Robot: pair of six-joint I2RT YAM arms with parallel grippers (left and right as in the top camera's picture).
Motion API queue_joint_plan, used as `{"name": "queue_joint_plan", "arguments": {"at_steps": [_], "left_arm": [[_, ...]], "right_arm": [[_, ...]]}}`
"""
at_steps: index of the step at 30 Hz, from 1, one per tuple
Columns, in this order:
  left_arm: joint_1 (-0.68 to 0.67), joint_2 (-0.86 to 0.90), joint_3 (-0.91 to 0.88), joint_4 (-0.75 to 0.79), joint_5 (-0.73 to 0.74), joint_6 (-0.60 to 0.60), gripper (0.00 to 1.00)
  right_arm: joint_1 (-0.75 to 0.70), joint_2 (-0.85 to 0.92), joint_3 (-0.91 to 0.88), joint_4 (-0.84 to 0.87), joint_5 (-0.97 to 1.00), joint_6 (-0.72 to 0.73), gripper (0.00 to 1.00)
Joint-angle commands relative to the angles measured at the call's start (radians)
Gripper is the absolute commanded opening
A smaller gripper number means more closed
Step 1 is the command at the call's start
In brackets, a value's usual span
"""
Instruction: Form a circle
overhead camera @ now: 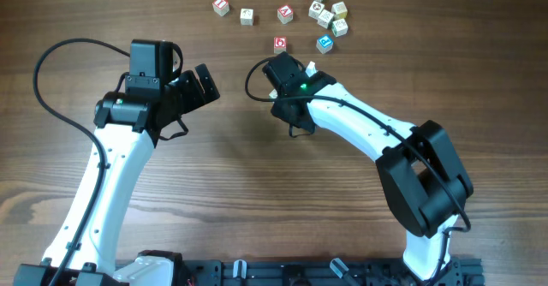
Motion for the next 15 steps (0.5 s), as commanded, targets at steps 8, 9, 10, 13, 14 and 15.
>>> {"name": "queue_joint_plan", "arguments": {"at_steps": [8,9,10,13,14,15], "left_arm": [[0.005,0.006,0.006,0.002,0.008,-0.006,1.0],[0.005,0.006,0.006,0.002,0.008,-0.006,1.0],[0.005,0.006,0.006,0.002,0.008,-0.006,1.0],[0.005,0.006,0.006,0.002,0.008,-0.006,1.0],[0.005,0.006,0.006,0.002,0.008,-0.006,1.0],[0.005,0.006,0.006,0.002,0.008,-0.006,1.0]], "right_arm": [[0.0,0.03,-0.009,0.034,0.021,0.01,0.05],[0.0,0.03,-0.009,0.034,0.022,0.01,0.05],[0.0,0.03,-0.009,0.034,0.023,0.01,0.04],[0.0,0.03,-0.009,0.034,0.024,0.01,0.04],[0.0,0.03,-0.009,0.034,0.024,0.01,0.05],[0.0,0.03,-0.009,0.035,0.025,0.01,0.05]]}}
